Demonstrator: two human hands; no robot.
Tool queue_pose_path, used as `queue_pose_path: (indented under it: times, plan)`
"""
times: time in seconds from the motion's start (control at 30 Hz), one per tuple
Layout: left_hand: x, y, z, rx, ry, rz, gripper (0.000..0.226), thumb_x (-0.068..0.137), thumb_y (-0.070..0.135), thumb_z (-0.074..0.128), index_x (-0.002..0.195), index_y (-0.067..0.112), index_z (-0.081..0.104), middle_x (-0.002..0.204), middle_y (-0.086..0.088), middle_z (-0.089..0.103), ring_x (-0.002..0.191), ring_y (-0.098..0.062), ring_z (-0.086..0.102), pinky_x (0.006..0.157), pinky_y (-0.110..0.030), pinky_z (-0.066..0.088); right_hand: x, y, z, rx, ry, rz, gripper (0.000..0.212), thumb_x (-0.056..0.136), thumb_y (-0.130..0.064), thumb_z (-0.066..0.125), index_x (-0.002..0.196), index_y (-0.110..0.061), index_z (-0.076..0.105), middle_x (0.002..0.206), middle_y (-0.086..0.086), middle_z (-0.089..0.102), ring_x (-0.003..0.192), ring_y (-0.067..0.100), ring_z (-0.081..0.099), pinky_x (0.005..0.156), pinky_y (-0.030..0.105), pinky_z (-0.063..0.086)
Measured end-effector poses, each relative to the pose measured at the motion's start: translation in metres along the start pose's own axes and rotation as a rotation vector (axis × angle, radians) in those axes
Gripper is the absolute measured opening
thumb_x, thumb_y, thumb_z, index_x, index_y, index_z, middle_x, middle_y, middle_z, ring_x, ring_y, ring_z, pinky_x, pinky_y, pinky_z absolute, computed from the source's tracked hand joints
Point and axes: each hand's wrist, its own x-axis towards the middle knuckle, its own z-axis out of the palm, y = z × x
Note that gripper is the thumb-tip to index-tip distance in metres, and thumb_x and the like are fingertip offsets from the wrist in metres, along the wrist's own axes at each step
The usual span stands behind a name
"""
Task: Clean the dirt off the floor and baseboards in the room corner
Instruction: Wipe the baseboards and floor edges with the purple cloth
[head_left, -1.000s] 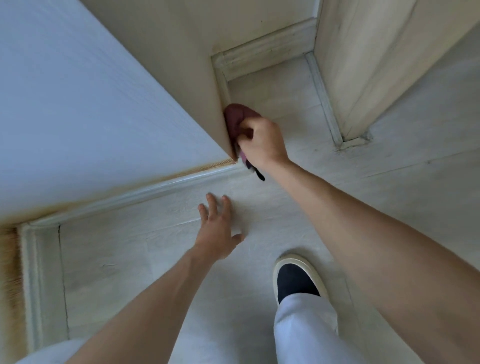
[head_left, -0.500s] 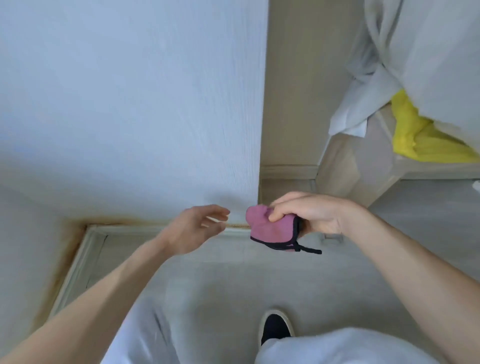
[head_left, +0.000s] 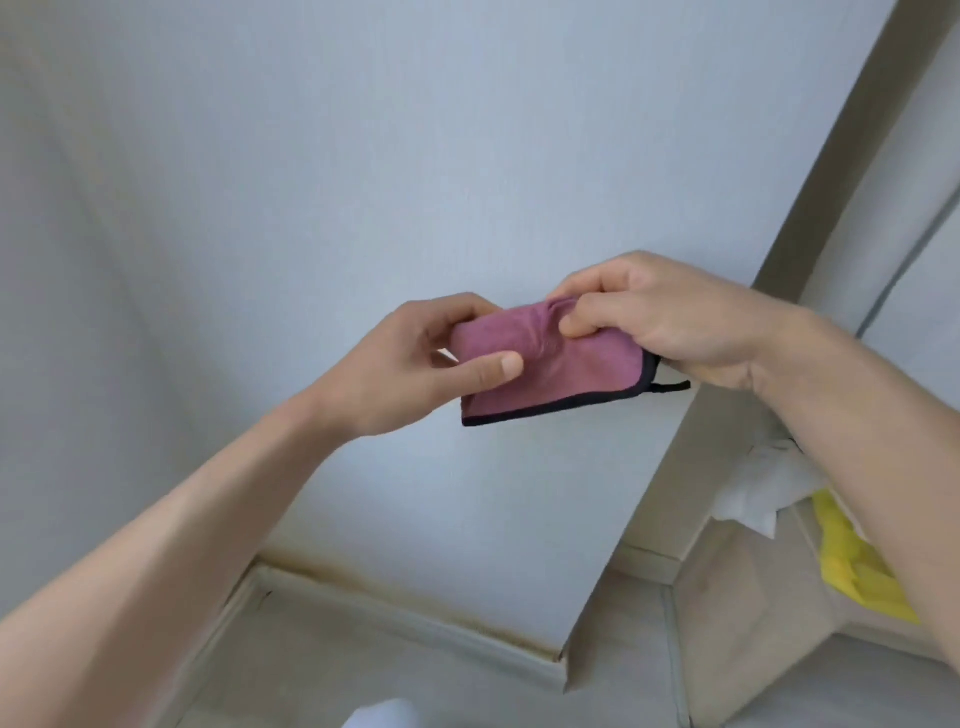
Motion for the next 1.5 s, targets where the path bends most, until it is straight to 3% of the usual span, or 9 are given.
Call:
queue_pose_path:
  times: [0.2, 0.33, 0.43, 0.63, 0.9, 1.13, 1.27, 1.37, 1.5]
  plan:
    - [0.009, 0.027, -0.038, -0.062, 0.098, 0.055, 0.017, 0.095, 0.025, 0.074, 0.099, 0.01, 0.068, 0.085, -0.008, 0.065, 0.077, -0.016, 0.059, 0.068, -0.033, 0.047, -0.001, -0.016, -0.001, 0.087, 0.106, -0.085, 0.03, 0.089, -0.032, 0.076, 0.112, -0.012, 0.073, 0.114, 0.016, 0.073, 0.107, 0.035, 0.07, 0.1, 0.048, 0.053]
    - [0.013, 0.044, -0.047, -0.118, 0.142, 0.101, 0.014, 0.096, 0.025, 0.073, 0.101, 0.012, 0.07, 0.09, -0.007, 0.068, 0.082, -0.019, 0.061, 0.076, -0.037, 0.048, -0.011, -0.014, 0.0, 0.11, 0.11, -0.12, 0.044, 0.079, -0.041, 0.087, 0.112, -0.016, 0.071, 0.098, 0.013, 0.068, 0.088, 0.024, 0.063, 0.081, 0.043, 0.049]
    - [0.019, 0.062, -0.047, -0.107, 0.139, 0.142, 0.011, 0.097, 0.023, 0.072, 0.104, 0.014, 0.071, 0.098, -0.01, 0.071, 0.085, -0.018, 0.065, 0.079, -0.036, 0.053, -0.018, -0.014, -0.004, 0.15, 0.197, -0.167, 0.049, 0.08, -0.044, 0.085, 0.112, -0.01, 0.07, 0.106, 0.017, 0.072, 0.099, 0.036, 0.068, 0.093, 0.047, 0.054]
    - [0.038, 0.09, -0.051, -0.032, 0.126, 0.188, 0.014, 0.095, 0.025, 0.072, 0.107, 0.018, 0.072, 0.105, -0.009, 0.072, 0.085, -0.014, 0.068, 0.076, -0.027, 0.057, -0.034, -0.025, -0.029, 0.281, 0.272, -0.247, 0.042, 0.078, -0.03, 0.081, 0.106, -0.003, 0.067, 0.09, 0.001, 0.069, 0.088, 0.018, 0.069, 0.081, 0.029, 0.056]
    - [0.063, 0.124, -0.047, -0.01, 0.154, 0.229, 0.015, 0.095, 0.022, 0.072, 0.105, 0.012, 0.071, 0.09, -0.007, 0.068, 0.068, -0.022, 0.068, 0.057, -0.036, 0.059, -0.046, -0.037, -0.062, 0.31, 0.339, -0.283, 0.044, 0.078, -0.024, 0.081, 0.112, -0.002, 0.065, 0.097, 0.008, 0.071, 0.091, 0.03, 0.073, 0.085, 0.051, 0.061]
    - [0.082, 0.122, -0.038, -0.036, 0.197, 0.232, 0.017, 0.091, 0.025, 0.074, 0.103, 0.013, 0.072, 0.088, -0.004, 0.069, 0.068, -0.021, 0.069, 0.058, -0.036, 0.06, -0.035, -0.025, -0.077, 0.369, 0.388, -0.318, 0.043, 0.077, -0.022, 0.082, 0.114, -0.007, 0.068, 0.101, 0.004, 0.073, 0.096, 0.023, 0.072, 0.092, 0.046, 0.059]
    - [0.087, 0.116, -0.031, -0.069, 0.262, 0.256, 0.014, 0.092, 0.022, 0.073, 0.102, 0.013, 0.072, 0.089, -0.003, 0.071, 0.065, -0.023, 0.071, 0.056, -0.034, 0.059, -0.033, -0.023, -0.073, 0.423, 0.431, -0.343, 0.049, 0.078, -0.039, 0.079, 0.118, -0.01, 0.071, 0.114, 0.006, 0.076, 0.109, 0.026, 0.072, 0.091, 0.039, 0.06]
    - [0.085, 0.112, -0.029, -0.076, 0.288, 0.261, 0.014, 0.092, 0.021, 0.073, 0.103, 0.012, 0.072, 0.09, -0.005, 0.071, 0.064, -0.023, 0.07, 0.056, -0.033, 0.058, -0.028, -0.023, -0.061, 0.414, 0.5, -0.301, 0.059, 0.084, -0.064, 0.072, 0.114, -0.013, 0.074, 0.118, 0.011, 0.075, 0.115, 0.033, 0.069, 0.104, 0.051, 0.053]
    - [0.067, 0.1, -0.044, -0.061, 0.307, 0.218, 0.016, 0.091, 0.024, 0.073, 0.102, 0.012, 0.072, 0.09, -0.001, 0.071, 0.067, -0.023, 0.069, 0.056, -0.037, 0.06, -0.01, -0.026, -0.032, 0.293, 0.703, -0.369, 0.024, 0.101, -0.039, 0.064, 0.099, -0.016, 0.071, 0.099, 0.012, 0.073, 0.092, 0.029, 0.072, 0.08, 0.045, 0.059]
